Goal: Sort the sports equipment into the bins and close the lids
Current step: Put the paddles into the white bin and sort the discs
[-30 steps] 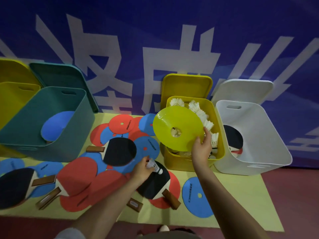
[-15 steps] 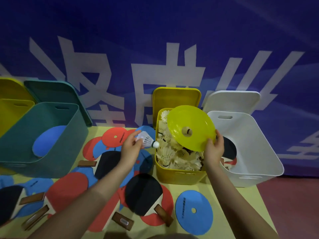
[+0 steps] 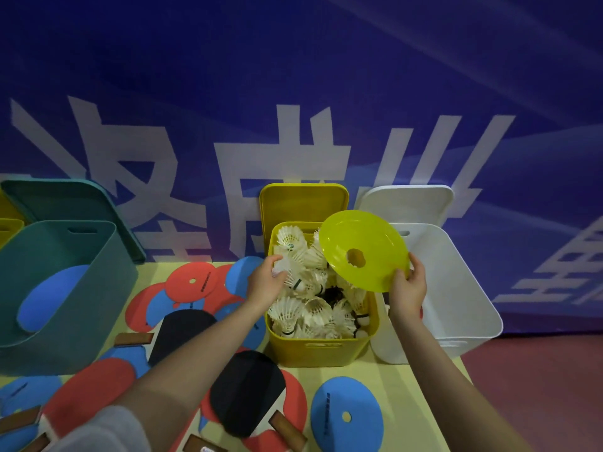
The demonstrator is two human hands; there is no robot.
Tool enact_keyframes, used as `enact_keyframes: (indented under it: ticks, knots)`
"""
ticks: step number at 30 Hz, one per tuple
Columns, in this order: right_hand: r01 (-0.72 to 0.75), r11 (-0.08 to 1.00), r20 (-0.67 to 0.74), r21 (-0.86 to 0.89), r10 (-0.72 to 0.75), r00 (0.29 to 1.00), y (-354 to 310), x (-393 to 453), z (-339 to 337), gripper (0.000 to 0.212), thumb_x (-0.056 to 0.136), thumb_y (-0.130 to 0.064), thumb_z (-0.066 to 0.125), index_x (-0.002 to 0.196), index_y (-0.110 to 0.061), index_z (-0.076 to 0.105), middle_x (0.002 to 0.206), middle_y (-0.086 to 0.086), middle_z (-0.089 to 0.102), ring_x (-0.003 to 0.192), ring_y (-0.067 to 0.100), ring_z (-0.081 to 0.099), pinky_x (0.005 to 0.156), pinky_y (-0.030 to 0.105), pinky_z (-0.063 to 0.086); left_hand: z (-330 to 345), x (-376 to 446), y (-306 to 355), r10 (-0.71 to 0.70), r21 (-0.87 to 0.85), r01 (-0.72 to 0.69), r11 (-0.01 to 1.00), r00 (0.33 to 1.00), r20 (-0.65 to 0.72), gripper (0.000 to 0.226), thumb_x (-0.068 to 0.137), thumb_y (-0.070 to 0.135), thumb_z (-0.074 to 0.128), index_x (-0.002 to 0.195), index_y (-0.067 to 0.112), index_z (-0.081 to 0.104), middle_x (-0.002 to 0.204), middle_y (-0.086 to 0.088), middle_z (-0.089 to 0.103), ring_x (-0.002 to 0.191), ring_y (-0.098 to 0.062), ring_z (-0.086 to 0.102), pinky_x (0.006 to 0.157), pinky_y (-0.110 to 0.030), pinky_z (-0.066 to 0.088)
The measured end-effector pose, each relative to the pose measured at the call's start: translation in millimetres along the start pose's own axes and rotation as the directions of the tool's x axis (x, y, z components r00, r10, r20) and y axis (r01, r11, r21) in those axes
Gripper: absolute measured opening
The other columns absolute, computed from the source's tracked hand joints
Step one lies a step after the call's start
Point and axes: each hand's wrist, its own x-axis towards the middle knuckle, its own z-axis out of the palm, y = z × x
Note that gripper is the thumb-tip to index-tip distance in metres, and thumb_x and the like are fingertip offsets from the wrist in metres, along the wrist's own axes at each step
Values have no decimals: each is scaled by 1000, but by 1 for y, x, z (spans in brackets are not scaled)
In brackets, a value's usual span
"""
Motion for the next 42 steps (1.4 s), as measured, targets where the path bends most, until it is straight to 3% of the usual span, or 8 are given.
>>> enact_keyframes:
  ticks: [3, 7, 14, 19, 26, 29, 39, 42]
  knots:
    - [29, 1000, 13, 11, -30, 999, -2, -2, 5, 49, 94, -8, 42, 140, -22, 42, 128, 8, 57, 109, 24, 57, 95, 45, 49, 5, -2, -9, 90, 161, -88, 983, 996, -3, 45, 90, 31, 61, 134, 24, 51, 120, -7, 51, 113, -26, 48, 94, -41, 44]
    - [78, 997, 68, 25, -80, 995, -11, -18, 27, 47, 95, -7, 43, 140, -21, 43, 126, 5, 56, 107, 20, 56, 87, 35, 48, -11, -3, -10, 149, 133, -141, 981, 987, -57, 50, 92, 38, 58, 139, 23, 47, 128, -3, 44, 126, -21, 33, 102, -34, 34]
    - [136, 990, 225, 26, -138, 964, -27, -67, 104, 46, 94, -8, 45, 136, -26, 46, 131, 2, 54, 116, 22, 53, 98, 43, 47, -124, 19, -77, 138, 73, -124, 990, 961, -238, 31, 92, 12, 56, 123, 10, 60, 116, -16, 57, 108, -29, 56, 95, -35, 41]
    - [142, 989, 336, 31, -144, 931, -28, -128, 178, 44, 94, -7, 44, 136, -22, 47, 127, 1, 56, 110, 19, 55, 87, 37, 49, -240, 34, -159, -91, -15, 90, 996, 955, -283, 34, 91, 9, 53, 125, 5, 58, 118, -17, 63, 103, -34, 60, 88, -37, 46]
    - [69, 997, 431, -47, -42, 901, -2, -245, 304, 46, 89, 0, 45, 131, -18, 51, 106, 7, 61, 80, 20, 56, 70, 31, 45, -376, 15, -285, -102, 306, 259, 916, 888, -447, 42, 88, 11, 57, 128, 3, 56, 122, -30, 54, 118, -44, 44, 102, -45, 34]
    - [62, 997, 456, -45, -35, 889, -2, -279, 344, 47, 87, 3, 44, 131, -14, 51, 108, 6, 60, 86, 20, 55, 75, 30, 44, -416, 6, -328, -128, 415, 334, 846, 884, -449, 49, 87, 14, 59, 133, 0, 49, 129, -31, 49, 124, -44, 38, 105, -48, 29]
    - [267, 948, 593, -176, -114, 797, -34, -351, 458, 51, 87, 1, 43, 137, -10, 42, 113, 18, 63, 91, 31, 59, 72, 34, 44, -469, 3, -356, 41, 599, 173, 782, 944, -326, 48, 89, 15, 56, 137, 12, 49, 127, -16, 54, 114, -36, 46, 88, -45, 44]
    - [336, 898, 659, -285, -70, 749, -38, -362, 492, 55, 85, 4, 42, 139, -7, 40, 118, 20, 63, 104, 37, 59, 77, 33, 42, -483, 12, -382, -8, 499, 132, 856, 970, -244, 51, 95, 16, 50, 145, 15, 37, 130, -17, 52, 114, -38, 48, 88, -44, 42]
